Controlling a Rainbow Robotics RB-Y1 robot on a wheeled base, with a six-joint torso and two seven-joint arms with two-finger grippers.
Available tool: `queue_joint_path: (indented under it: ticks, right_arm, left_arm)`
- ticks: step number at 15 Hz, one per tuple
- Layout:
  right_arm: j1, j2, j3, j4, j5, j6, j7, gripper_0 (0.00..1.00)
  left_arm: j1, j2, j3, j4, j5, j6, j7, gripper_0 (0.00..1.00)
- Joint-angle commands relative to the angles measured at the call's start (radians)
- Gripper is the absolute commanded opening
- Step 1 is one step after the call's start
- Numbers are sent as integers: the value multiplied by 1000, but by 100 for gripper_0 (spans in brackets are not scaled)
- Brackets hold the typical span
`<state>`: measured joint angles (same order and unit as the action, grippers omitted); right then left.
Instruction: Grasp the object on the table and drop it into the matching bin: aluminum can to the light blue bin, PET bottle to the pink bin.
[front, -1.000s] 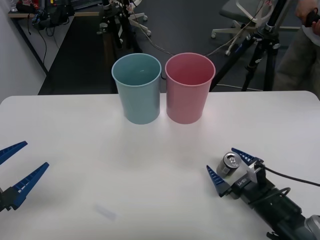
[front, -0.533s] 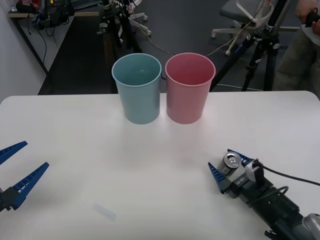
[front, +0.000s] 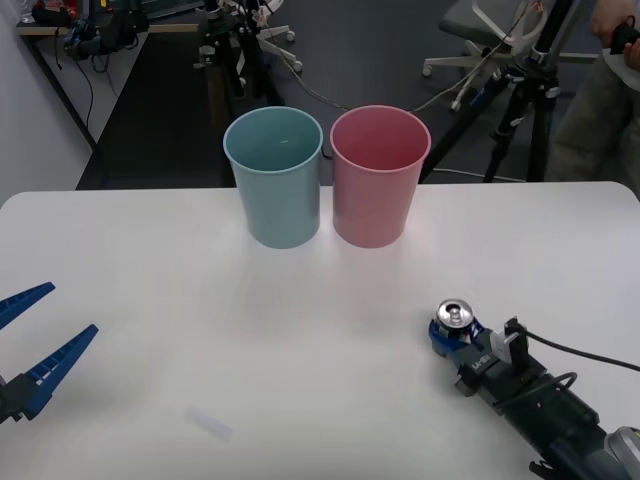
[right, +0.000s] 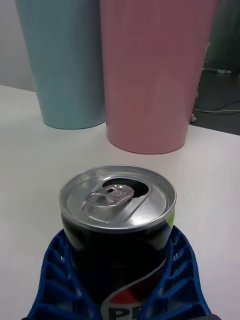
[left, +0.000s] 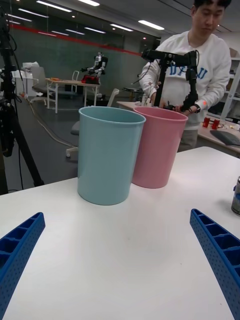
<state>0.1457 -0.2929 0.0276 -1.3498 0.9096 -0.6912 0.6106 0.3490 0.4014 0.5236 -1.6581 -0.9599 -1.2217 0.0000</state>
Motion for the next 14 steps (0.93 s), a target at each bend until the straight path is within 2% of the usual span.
queue_joint_path:
  ticks: [1, 5, 10, 14]
  right_arm:
    - [2, 0, 0, 1, 0, -4, 0, 0]
    - [8, 0, -5, -35, -6, -19, -5, 0]
    - [74, 0, -3, -221, 11, -8, -38, 0]
    - [126, 0, 12, -423, 98, -5, -249, 0]
  left_arm:
    - [0, 0, 0, 0, 0, 0, 0, 100]
    - [0, 0, 0, 0, 0, 0, 0, 100]
    - [0, 0, 0, 0, 0, 0, 0, 100]
    - [0, 0, 0, 0, 0, 0, 0, 100]
